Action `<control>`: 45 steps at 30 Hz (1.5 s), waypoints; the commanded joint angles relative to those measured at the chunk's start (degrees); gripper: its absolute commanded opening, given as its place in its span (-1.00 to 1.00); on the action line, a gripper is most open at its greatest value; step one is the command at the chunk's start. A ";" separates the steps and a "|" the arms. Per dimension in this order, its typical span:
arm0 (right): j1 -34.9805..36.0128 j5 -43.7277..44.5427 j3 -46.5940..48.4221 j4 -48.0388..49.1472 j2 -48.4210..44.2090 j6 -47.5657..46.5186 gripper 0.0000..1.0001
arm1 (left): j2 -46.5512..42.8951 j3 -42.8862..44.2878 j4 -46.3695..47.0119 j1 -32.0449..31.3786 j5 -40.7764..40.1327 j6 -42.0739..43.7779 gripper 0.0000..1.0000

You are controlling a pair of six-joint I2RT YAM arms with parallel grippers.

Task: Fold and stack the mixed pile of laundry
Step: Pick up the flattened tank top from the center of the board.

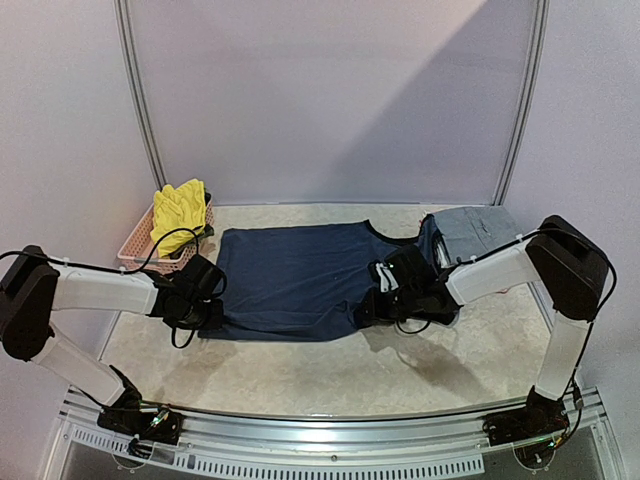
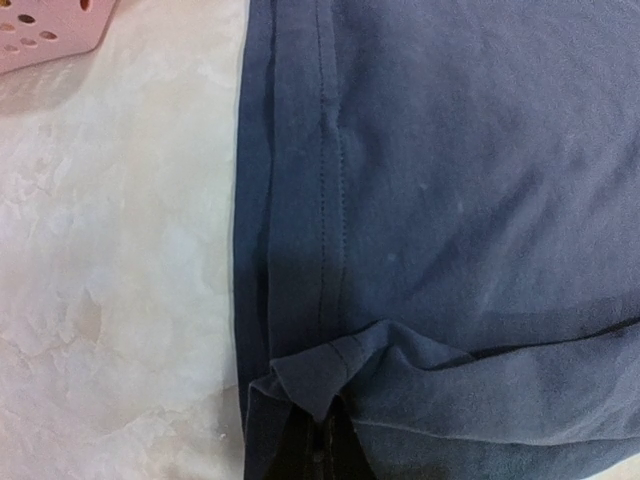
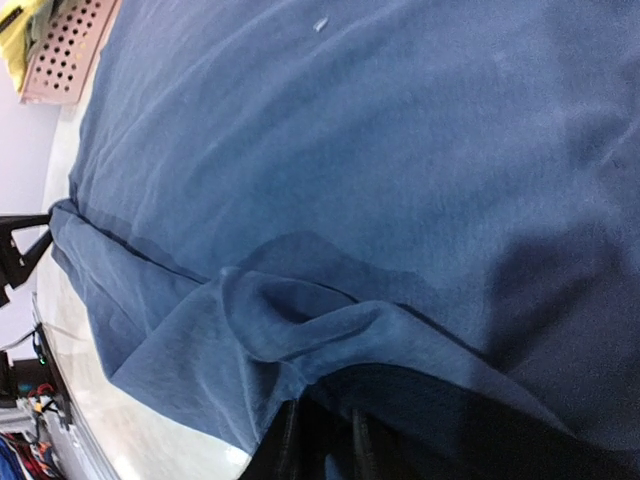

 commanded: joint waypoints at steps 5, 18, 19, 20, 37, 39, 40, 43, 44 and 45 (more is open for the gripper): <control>0.46 2.83 0.18 1.11 0.49 -0.60 -0.91 | -0.93 -0.65 1.36 0.82 0.06 0.80 -1.00; 0.56 5.22 -1.70 -9.81 -12.09 -5.09 -0.97 | -10.13 -1.05 -3.48 -0.50 1.26 -0.73 -1.00; 0.57 5.07 -2.08 -10.38 -12.75 -5.40 -0.97 | -11.15 -1.18 -4.10 -0.82 1.24 -0.95 -1.00; 0.53 4.96 -2.42 -10.94 -13.45 -5.75 -0.97 | -12.02 -1.28 -4.59 -1.11 1.24 -1.23 -1.00; 1.23 4.09 -14.84 -16.82 -27.73 -6.75 -0.98 | -35.12 -8.90 -15.30 -5.73 1.52 -8.87 -1.00; 1.22 4.16 -14.45 -19.45 -29.42 -7.82 -0.99 | -37.50 -8.83 -16.68 -6.17 1.67 -9.11 -1.00; 1.22 4.26 -13.89 -21.13 -30.35 -8.18 -1.00 | -38.50 -8.39 -17.78 -6.28 1.58 -9.16 -1.00; 1.17 4.82 -12.11 -25.94 -33.18 -9.93 -1.00 | -41.71 -6.87 -20.41 -6.68 2.47 -8.89 -1.00; 1.27 4.87 -11.78 -27.84 -34.33 -10.09 -1.00 | -42.73 -6.52 -21.18 -6.91 2.99 -9.23 -1.00; 1.29 4.88 -11.62 -29.27 -35.21 -10.29 -1.00 | -43.74 -6.29 -22.02 -7.24 3.38 -9.79 -1.00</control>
